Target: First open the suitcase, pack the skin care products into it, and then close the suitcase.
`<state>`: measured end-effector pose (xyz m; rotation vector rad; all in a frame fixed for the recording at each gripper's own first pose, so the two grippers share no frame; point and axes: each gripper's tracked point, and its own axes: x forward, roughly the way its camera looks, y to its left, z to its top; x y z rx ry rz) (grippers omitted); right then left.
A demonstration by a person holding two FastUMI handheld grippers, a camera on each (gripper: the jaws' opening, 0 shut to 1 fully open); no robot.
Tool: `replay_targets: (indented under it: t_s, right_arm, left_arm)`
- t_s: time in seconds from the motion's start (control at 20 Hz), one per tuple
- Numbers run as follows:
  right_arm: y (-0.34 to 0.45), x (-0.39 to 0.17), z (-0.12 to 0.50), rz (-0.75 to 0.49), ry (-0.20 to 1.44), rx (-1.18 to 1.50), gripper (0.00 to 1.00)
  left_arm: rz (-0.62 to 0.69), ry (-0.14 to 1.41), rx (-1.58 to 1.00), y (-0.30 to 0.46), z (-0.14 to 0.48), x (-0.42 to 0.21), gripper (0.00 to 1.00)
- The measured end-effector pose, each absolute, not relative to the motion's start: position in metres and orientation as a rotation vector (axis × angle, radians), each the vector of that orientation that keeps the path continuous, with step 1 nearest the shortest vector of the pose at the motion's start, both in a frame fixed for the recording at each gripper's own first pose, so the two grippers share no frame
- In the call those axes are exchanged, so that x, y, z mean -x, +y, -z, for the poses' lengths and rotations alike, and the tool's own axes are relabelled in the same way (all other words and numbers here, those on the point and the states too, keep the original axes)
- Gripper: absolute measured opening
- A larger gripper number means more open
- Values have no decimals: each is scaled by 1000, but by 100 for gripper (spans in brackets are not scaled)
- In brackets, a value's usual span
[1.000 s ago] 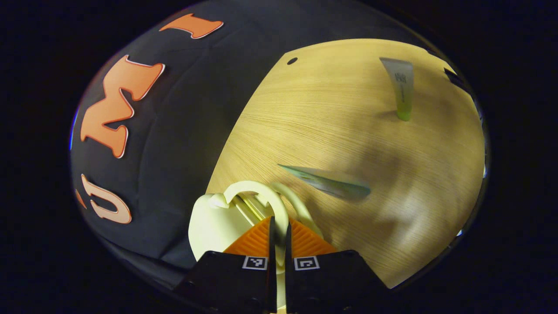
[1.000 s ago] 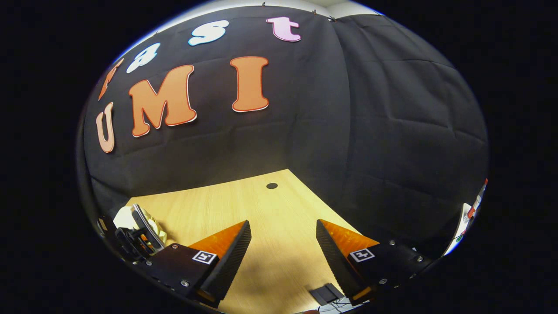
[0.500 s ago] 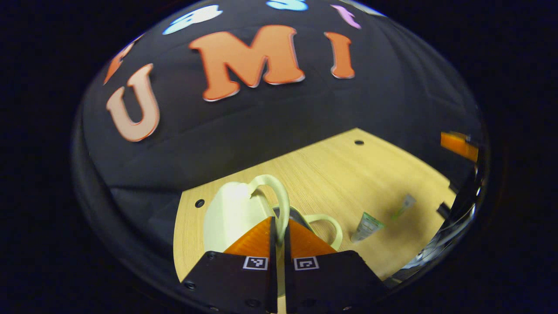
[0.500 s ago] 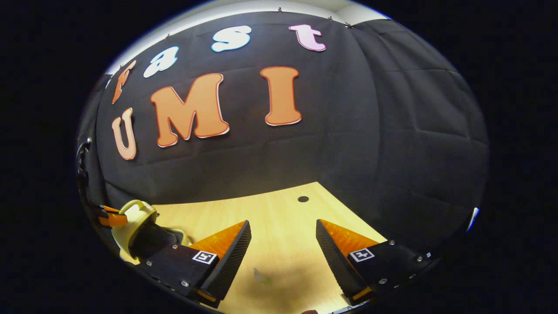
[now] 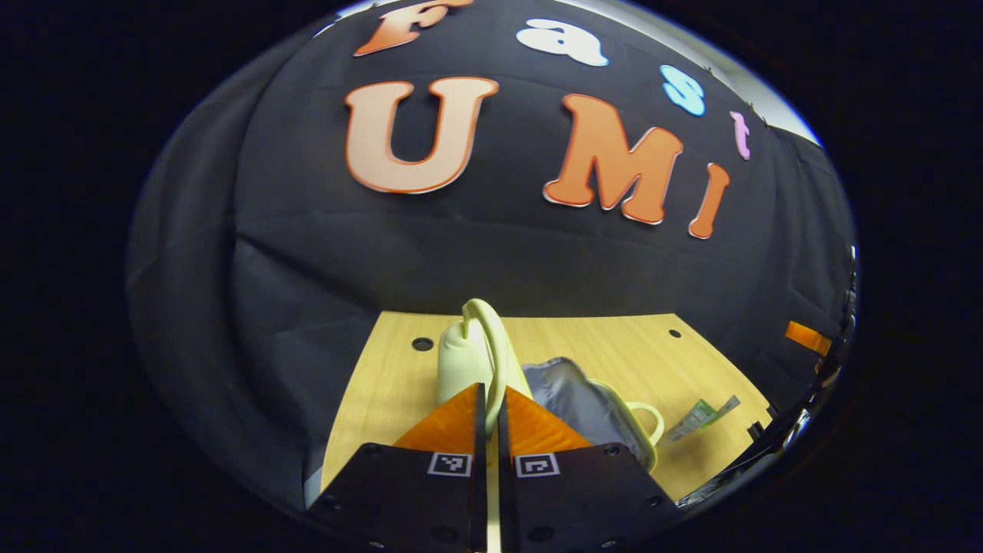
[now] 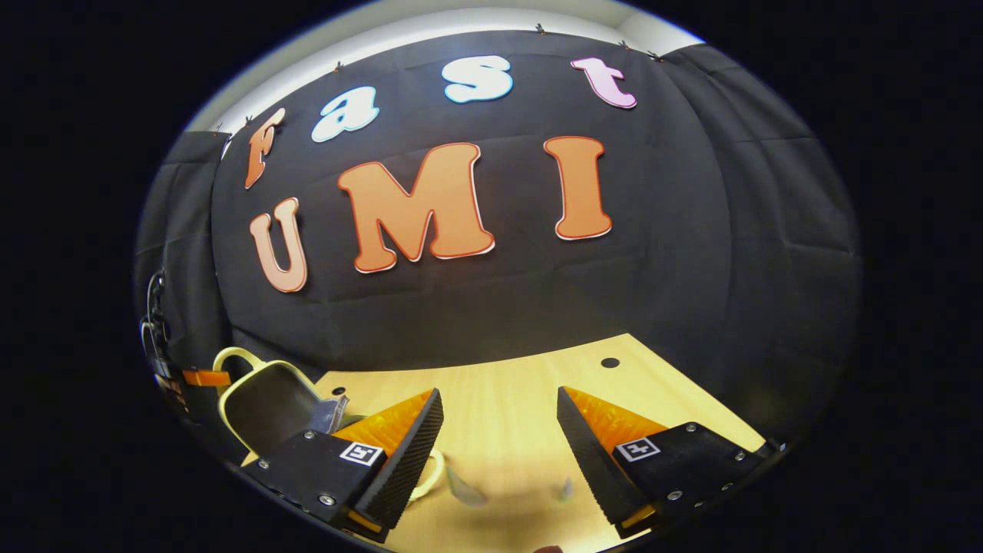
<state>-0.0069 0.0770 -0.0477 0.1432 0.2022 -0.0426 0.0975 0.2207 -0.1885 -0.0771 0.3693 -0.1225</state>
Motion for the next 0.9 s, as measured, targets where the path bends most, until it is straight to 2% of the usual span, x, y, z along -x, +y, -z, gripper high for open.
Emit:
replay_targets:
  t_s: [0.3, 0.65, 0.75, 0.8, 0.85, 0.9]
  right_arm:
    - [121, 14, 49, 24, 222, -106, 95]
    - [134, 18, 55, 39, 255, -61, 95]
    - [132, 19, 57, 51, 261, -43, 95]
    - [130, 20, 59, 56, 264, -40, 95]
    - [129, 20, 60, 59, 268, -41, 95]
    - [127, 20, 61, 61, 270, -43, 95]
  left_arm:
    - [-15, 485, 131, 325, 274, -98, 5]
    - [-101, 673, 70, 375, 370, -93, 6]
    - [-137, 707, 7, 386, 387, -97, 13]
    - [-143, 722, -13, 389, 393, -98, 23]
    - [-152, 733, -34, 392, 393, -97, 23]
    - [-142, 726, -40, 391, 394, -100, 29]
